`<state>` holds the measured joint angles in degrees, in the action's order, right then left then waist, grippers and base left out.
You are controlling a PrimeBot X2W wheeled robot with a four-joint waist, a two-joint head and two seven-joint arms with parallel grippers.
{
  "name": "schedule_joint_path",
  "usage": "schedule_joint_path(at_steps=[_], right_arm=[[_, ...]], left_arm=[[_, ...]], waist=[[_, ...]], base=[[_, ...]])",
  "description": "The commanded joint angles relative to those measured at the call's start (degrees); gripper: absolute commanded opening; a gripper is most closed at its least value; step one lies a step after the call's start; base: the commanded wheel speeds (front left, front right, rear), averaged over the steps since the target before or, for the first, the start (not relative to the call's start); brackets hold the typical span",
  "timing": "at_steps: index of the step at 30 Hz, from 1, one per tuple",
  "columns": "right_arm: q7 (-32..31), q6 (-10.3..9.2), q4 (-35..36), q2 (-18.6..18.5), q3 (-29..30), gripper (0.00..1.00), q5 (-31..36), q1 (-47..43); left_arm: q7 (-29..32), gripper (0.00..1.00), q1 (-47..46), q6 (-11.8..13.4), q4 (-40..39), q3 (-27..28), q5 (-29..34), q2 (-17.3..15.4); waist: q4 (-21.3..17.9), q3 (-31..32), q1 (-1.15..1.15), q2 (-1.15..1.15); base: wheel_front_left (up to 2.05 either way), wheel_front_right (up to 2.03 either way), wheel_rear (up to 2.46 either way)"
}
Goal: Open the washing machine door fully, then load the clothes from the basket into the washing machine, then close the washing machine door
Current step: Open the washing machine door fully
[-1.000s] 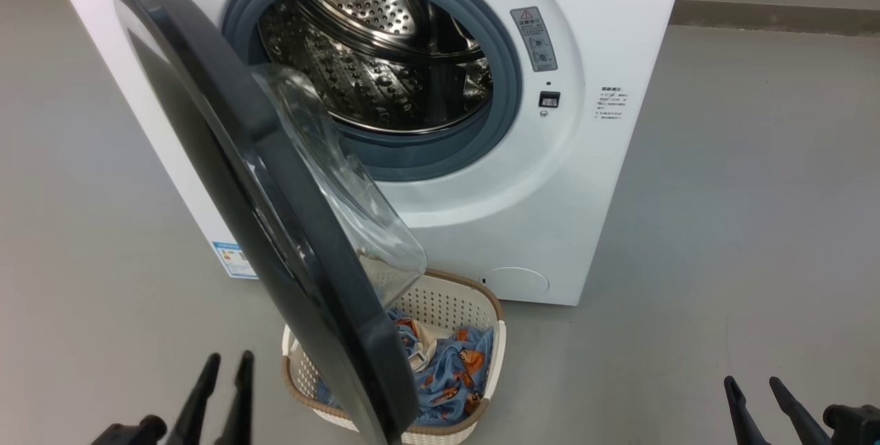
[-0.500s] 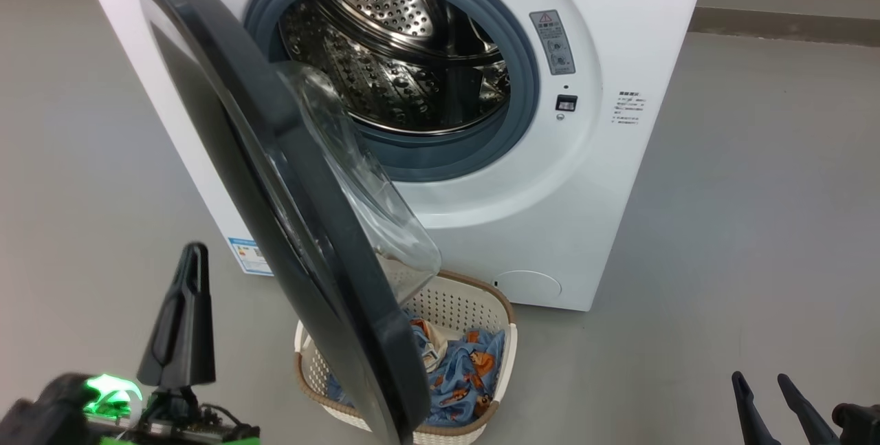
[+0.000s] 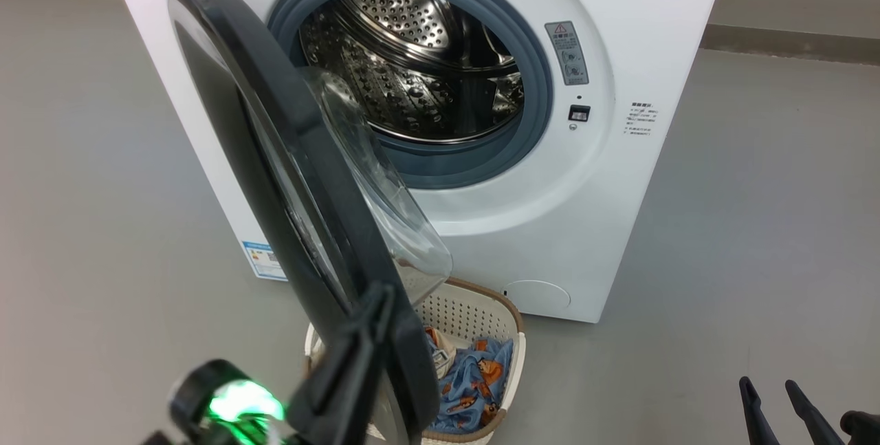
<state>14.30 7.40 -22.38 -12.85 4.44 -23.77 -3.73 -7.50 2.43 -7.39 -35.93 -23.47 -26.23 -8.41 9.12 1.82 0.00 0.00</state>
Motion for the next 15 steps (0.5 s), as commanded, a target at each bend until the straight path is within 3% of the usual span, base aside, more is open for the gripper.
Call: schedule_joint_path(at_steps=[1,7,15], right_arm=[[0.70,0.09,1.47,-1.08,-0.98,1.00,0.70,-0.24],[0.70,0.09,1.62,-1.06,-0.92,1.00,0.81,-0.26],[0.70,0.09,1.64,-1.16,-1.49,1.00,0.84,-0.13]], left_arm=[[0.97,0.00,-1.30,-0.10,-0.39,-0.18,-0.46,-0.72],[1.65,0.00,-1.41,-0.10,7.12,-7.60,-4.67,-0.85],[-0.87,0.00,-4.12,-0.10,19.42,-12.92,-8.87,-1.68]], waist=[[0.03,0.24,0.00,0.00],[0.01,0.52,0.00,0.00],[-0.25,0.49,0.00,0.00]], base=[[0.00,0.00,0.00],[0.00,0.00,0.00],[0.00,0.00,0.00]])
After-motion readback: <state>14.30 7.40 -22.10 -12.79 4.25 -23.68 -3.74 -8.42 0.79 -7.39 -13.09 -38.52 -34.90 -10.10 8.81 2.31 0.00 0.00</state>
